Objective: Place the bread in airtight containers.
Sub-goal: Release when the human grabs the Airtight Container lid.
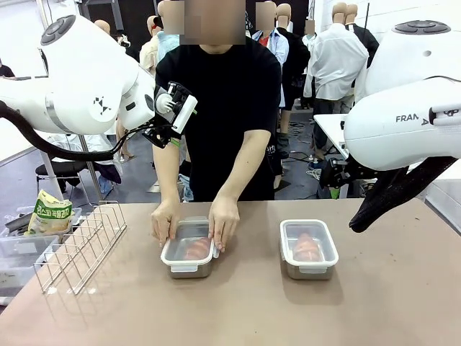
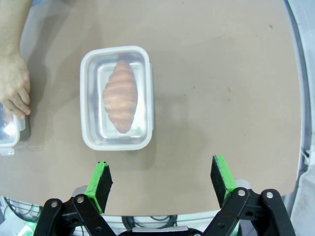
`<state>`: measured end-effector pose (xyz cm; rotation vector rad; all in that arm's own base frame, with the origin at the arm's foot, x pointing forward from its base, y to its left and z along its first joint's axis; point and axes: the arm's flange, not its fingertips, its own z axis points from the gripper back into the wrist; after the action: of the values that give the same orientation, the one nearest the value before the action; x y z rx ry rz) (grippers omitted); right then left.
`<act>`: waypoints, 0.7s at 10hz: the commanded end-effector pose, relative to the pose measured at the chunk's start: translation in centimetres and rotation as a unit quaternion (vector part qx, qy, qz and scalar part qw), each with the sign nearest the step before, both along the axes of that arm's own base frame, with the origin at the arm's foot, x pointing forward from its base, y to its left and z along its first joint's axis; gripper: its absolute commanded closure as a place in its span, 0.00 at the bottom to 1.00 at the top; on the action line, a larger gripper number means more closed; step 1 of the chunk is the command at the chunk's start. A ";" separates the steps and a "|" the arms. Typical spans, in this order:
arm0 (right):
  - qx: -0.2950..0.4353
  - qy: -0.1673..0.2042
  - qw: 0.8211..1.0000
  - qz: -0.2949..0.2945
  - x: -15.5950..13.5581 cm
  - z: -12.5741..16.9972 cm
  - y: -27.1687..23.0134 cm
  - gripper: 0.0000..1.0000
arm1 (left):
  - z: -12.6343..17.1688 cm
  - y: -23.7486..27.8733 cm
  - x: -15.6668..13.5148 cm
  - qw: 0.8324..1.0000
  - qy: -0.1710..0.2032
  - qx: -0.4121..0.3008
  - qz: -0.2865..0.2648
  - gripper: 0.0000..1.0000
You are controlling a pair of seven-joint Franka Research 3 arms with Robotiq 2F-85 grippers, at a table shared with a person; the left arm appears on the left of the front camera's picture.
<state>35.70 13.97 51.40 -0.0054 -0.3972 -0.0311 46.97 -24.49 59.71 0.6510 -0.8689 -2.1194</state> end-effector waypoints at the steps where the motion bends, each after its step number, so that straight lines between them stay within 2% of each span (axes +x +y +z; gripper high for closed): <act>1: 0.002 0.000 1.000 0.002 0.0 0.1 -0.1 0.00 | 0.1 0.0 0.0 1.000 -0.001 0.000 0.000 0.00; 7: 0.002 0.000 1.000 0.002 0.0 0.1 -0.1 0.00 | 0.1 0.0 0.0 1.000 -0.001 0.000 0.000 0.00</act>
<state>35.70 13.97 51.40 -0.0054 -0.3972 -0.0311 46.97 -24.49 59.71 0.6510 -0.8689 -2.1194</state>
